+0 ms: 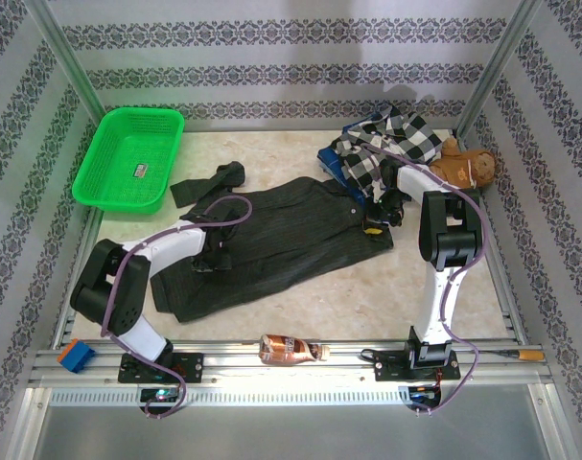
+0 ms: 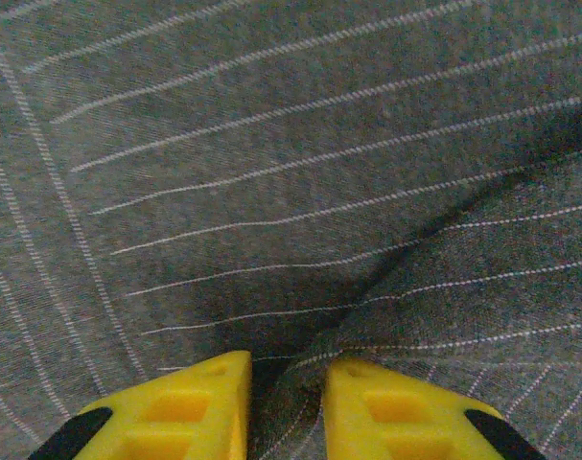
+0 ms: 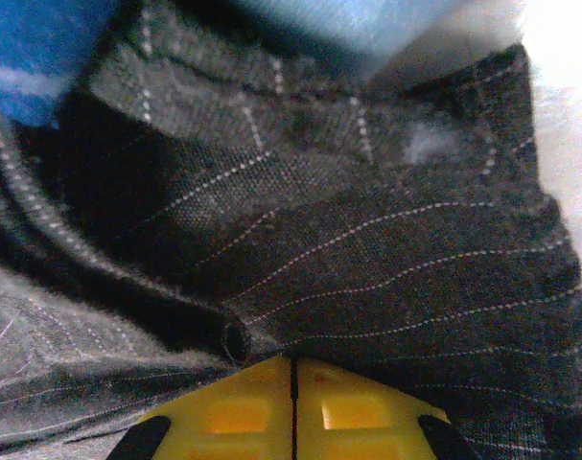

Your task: Fold and stack the long sleeve shirts

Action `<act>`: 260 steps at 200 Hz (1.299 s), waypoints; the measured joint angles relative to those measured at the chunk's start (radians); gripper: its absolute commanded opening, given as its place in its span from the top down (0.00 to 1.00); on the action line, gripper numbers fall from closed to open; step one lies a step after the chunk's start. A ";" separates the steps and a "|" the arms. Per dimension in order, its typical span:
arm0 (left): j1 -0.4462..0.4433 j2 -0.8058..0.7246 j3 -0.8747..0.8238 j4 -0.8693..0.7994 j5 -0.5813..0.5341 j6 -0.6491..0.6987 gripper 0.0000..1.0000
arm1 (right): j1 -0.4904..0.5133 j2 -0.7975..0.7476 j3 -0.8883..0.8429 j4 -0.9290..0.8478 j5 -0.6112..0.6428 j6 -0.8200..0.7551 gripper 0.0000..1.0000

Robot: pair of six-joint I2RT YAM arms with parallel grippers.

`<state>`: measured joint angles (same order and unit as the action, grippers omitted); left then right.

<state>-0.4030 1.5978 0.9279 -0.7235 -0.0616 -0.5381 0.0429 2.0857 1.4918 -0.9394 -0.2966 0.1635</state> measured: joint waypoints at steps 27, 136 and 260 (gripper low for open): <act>0.018 -0.062 0.000 0.000 -0.025 0.011 0.89 | 0.000 -0.004 -0.008 0.002 0.000 0.000 0.93; 0.072 -0.306 0.000 -0.002 -0.093 0.015 0.99 | 0.000 -0.008 -0.008 0.002 0.000 0.002 0.95; 0.150 -0.390 -0.111 0.009 -0.100 0.002 0.96 | 0.000 0.031 0.099 -0.037 0.001 0.000 0.96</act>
<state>-0.2527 1.2076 0.8165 -0.7143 -0.1616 -0.5358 0.0429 2.1162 1.5909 -0.9768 -0.2955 0.1635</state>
